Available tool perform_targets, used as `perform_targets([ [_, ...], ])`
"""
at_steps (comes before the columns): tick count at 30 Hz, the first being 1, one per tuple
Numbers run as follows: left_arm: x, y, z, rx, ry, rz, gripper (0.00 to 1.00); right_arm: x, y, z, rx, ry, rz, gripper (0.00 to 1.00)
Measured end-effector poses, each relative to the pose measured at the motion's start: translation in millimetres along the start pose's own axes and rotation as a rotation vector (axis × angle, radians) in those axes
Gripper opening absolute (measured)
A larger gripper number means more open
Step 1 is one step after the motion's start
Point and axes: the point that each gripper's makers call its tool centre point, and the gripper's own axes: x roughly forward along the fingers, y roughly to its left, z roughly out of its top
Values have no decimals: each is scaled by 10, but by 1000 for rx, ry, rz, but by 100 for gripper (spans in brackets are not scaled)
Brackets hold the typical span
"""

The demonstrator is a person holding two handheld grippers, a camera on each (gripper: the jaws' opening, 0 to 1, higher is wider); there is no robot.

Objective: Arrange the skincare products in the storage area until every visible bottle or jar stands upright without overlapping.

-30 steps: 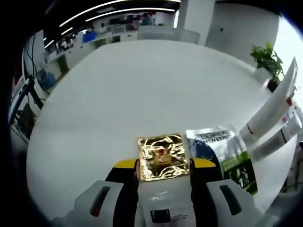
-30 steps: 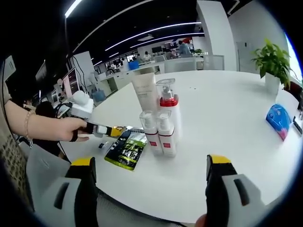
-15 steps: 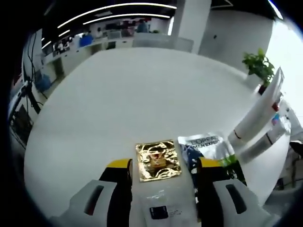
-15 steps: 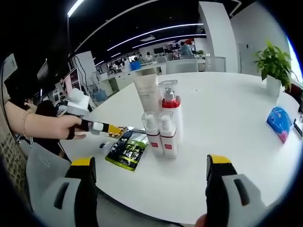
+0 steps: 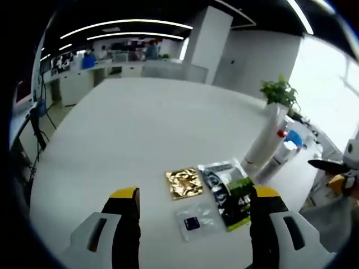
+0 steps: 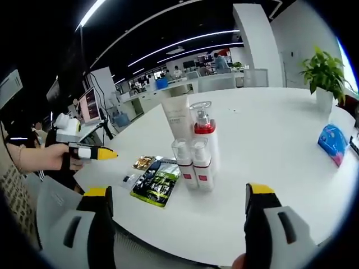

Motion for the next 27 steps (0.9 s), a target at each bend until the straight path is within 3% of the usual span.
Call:
perform_targets([
  [4, -177, -8, -35, 26, -7, -21, 85, -9, 44, -6, -13, 7, 9, 99],
  [12, -458, -41, 54, 67, -57, -37, 93, -53, 98, -1, -27, 5, 22, 99],
  [24, -544, -159, -31, 80, -86, -80, 97, -36, 108, -35, -62, 15, 17, 99],
  [27, -540, -113, -51, 91, -90, -58, 97, -27, 103, -54, -75, 23, 13, 99],
])
